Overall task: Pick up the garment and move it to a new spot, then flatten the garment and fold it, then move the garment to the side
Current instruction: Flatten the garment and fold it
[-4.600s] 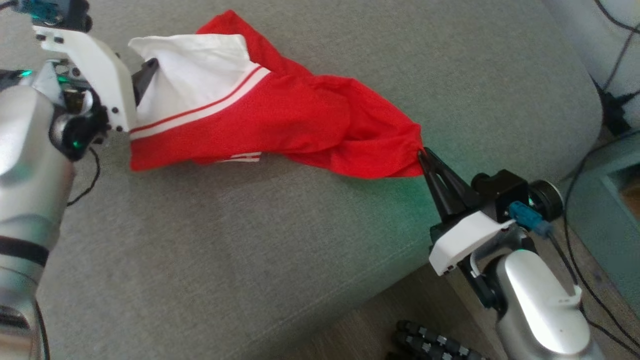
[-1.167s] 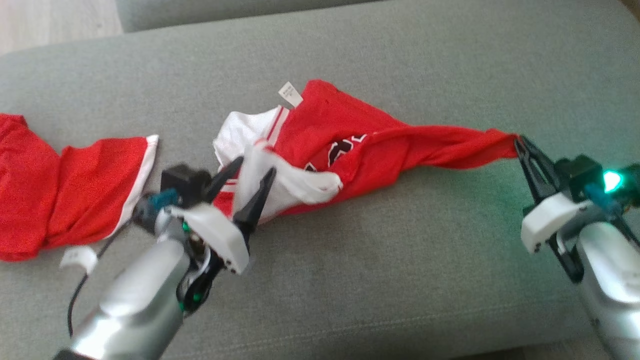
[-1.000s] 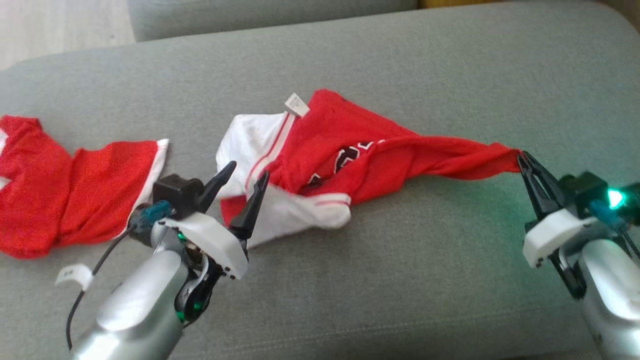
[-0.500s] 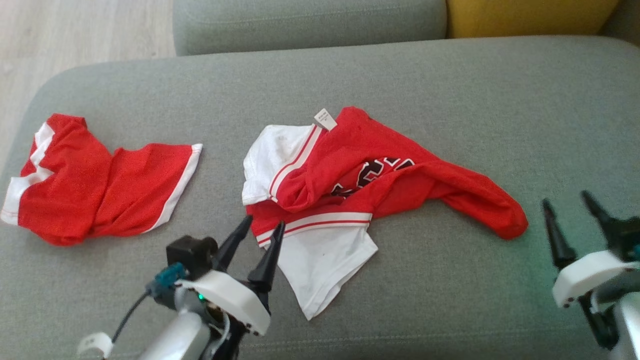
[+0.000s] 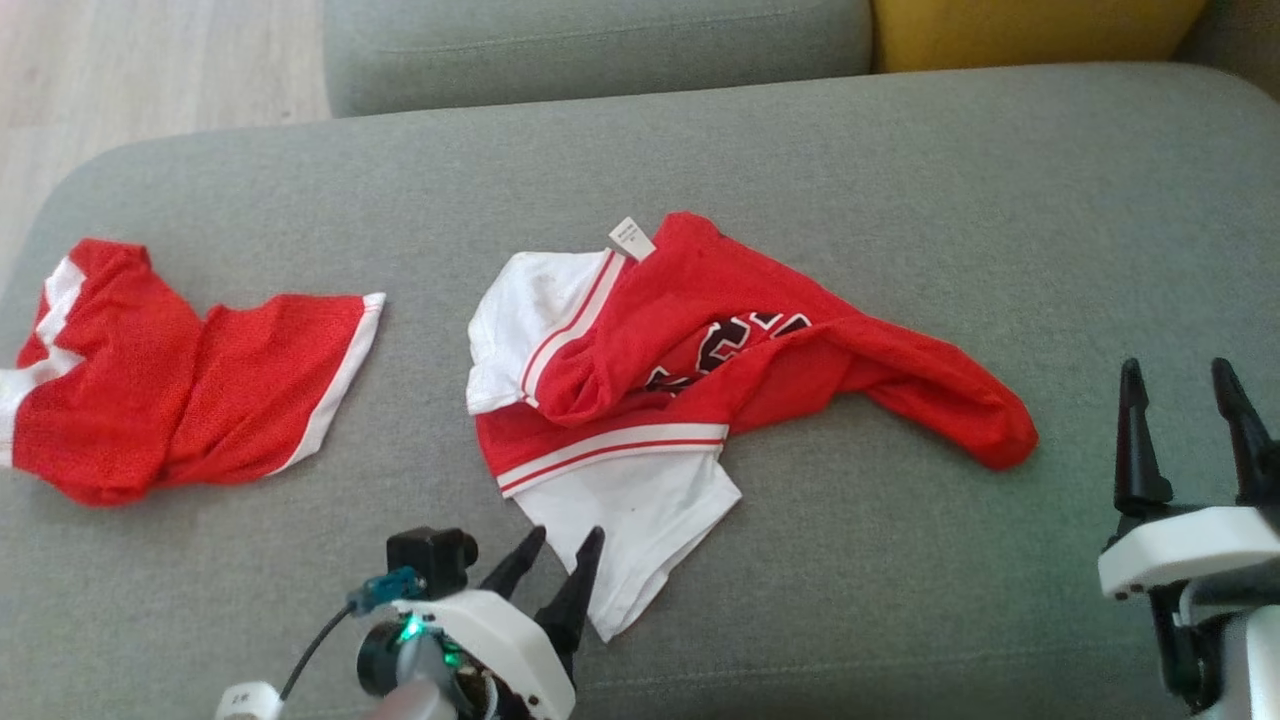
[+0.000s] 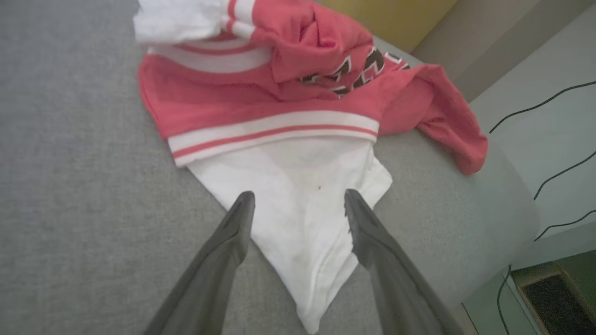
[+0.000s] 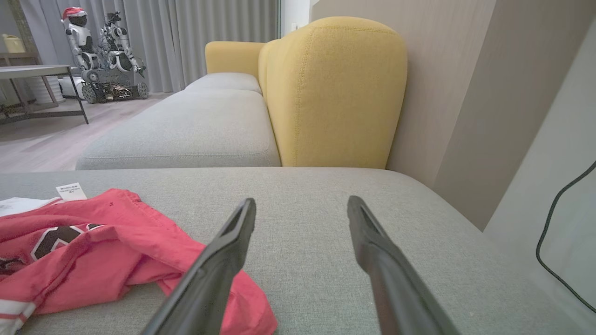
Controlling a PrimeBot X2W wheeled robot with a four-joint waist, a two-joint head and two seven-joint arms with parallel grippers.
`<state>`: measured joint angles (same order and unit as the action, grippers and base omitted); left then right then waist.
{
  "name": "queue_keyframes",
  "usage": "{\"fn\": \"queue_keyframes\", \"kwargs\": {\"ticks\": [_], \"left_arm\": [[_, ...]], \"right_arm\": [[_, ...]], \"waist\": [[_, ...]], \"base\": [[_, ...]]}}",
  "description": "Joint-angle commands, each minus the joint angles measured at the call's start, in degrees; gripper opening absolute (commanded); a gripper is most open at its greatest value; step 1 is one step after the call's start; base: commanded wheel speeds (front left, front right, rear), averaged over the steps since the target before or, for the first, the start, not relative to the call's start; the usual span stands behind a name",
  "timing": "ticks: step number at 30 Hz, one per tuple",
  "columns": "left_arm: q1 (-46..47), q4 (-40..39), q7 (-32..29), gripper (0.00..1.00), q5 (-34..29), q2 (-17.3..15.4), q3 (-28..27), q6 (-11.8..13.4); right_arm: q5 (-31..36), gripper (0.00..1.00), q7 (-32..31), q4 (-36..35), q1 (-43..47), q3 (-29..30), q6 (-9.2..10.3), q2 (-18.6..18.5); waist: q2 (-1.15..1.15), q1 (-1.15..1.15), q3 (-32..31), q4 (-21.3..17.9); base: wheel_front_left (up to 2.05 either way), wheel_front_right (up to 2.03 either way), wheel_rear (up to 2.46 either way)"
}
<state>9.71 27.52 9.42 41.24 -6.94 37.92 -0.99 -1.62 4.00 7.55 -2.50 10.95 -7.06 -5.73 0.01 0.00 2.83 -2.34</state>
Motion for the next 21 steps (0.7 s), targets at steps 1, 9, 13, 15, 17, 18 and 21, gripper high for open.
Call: {"fn": "queue_keyframes", "kwargs": {"ticks": [1, 9, 13, 15, 17, 18, 21], "left_arm": [[2.42, -0.48, -0.88, 1.00, 0.84, 0.30, -1.77, -0.12], [4.01, 4.94, -6.35, 1.00, 1.41, 0.89, -1.67, 4.62], [4.41, 6.09, -7.29, 1.00, 1.34, 0.84, -1.69, 6.01], [4.49, 6.48, -7.84, 1.00, 1.54, 0.91, -1.51, 5.98], [4.61, 6.73, -8.20, 1.00, 1.74, 1.03, -1.34, 5.85], [4.72, 6.89, -8.46, 1.00, 1.77, 1.06, -1.15, 5.71], [4.96, 6.77, -8.98, 0.00, 2.38, 1.31, -0.80, 4.55]], "right_arm": [[0.52, 1.00, -0.11, -2.48, -1.07, -1.24, -0.43, -0.18], [0.99, 1.00, 0.47, -3.03, -2.04, -2.03, -0.43, 0.72], [1.15, 1.00, 0.83, -3.07, -2.19, -2.50, -0.43, 0.90], [1.17, 1.00, 0.97, -2.99, -2.26, -2.60, -0.43, 0.95], [1.22, 1.00, 1.06, -2.92, -2.38, -2.67, -0.43, 0.98], [1.26, 1.00, 1.11, -2.87, -2.47, -2.72, -0.43, 1.00], [1.22, 1.00, 1.36, -2.53, -2.87, -2.95, -0.43, 0.92]], "waist": [[-0.01, 0.00, 0.38, -0.60], [-0.01, 0.00, 1.50, -2.48], [-0.01, 0.00, 1.86, -2.94], [-0.01, 0.00, 2.01, -3.03], [-0.01, 0.00, 2.15, -3.10], [-0.01, 0.00, 2.19, -3.12], [-0.01, 0.00, 2.36, -3.15]], "base": [[0.00, 0.00, 0.00], [0.00, 0.00, 0.00], [0.00, 0.00, 0.00], [0.00, 0.00, 0.00], [0.00, 0.00, 0.00], [0.00, 0.00, 0.00], [0.00, 0.00, 0.00]]}}
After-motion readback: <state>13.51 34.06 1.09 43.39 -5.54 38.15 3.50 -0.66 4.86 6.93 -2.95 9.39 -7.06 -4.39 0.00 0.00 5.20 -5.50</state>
